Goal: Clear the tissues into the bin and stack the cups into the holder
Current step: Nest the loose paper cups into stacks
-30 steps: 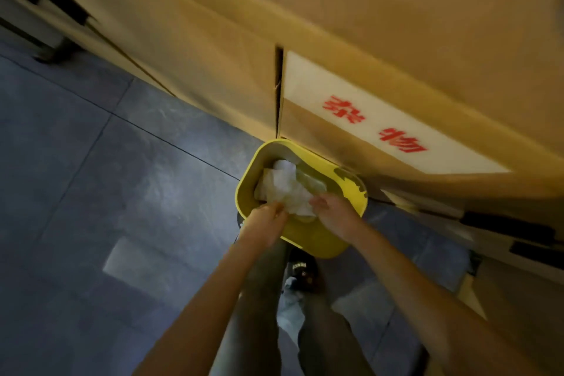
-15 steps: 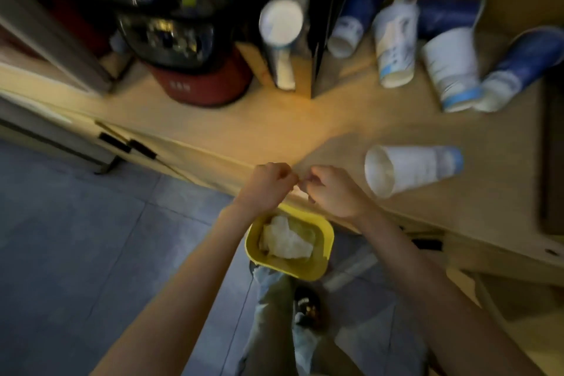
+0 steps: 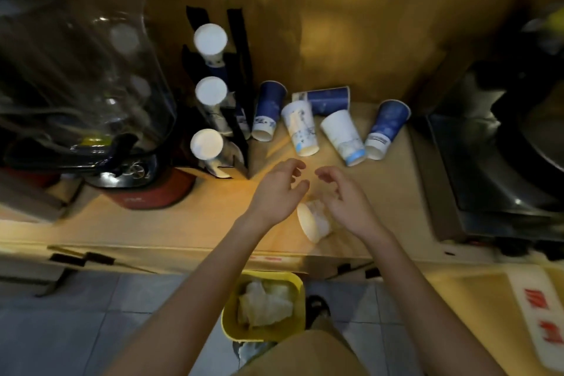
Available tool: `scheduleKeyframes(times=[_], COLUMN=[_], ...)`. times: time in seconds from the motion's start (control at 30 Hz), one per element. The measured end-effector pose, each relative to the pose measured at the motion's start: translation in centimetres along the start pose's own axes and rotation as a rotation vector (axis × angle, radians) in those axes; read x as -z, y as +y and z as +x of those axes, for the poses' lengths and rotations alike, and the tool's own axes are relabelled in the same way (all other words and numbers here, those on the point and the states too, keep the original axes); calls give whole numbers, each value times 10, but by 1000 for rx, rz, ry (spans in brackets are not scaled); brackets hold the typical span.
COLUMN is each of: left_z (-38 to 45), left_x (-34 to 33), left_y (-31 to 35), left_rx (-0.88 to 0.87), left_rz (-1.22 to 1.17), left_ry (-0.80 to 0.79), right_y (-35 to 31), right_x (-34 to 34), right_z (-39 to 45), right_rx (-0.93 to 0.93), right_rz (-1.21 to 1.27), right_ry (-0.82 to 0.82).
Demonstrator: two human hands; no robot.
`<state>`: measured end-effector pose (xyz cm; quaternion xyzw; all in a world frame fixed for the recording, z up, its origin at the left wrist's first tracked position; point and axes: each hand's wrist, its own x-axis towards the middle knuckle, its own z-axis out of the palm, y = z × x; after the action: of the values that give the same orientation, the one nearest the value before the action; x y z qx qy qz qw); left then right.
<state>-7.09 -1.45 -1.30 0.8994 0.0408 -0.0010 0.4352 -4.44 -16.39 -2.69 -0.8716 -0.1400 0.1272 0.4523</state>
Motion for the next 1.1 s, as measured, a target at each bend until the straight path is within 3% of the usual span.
scheduleKeyframes(times=[0.23,0.4,0.57,0.7,0.93,1.1], left_z=[1,7,22,40,80,101], left_x=[-67,-93,-100,-95,-82,-83], left_y=[-27,-42,-42,-32,4,19], left_rx=[47,223,293,285,77,-17], left_rz=[232,329,177,167,164,255], left_ry=[-262,-256,-176,-124,91,183], right_y=[78,103,114,117,115,114], right_x=[5,1,5,17,42,42], right_z=[2,16,36,56,85,103], right_rx=[14,105,205,233,37,0], right_rz=[-432,-560,-604,-471,-40,-13], right_ry=[-302,-299,-303,-233,-213,-185])
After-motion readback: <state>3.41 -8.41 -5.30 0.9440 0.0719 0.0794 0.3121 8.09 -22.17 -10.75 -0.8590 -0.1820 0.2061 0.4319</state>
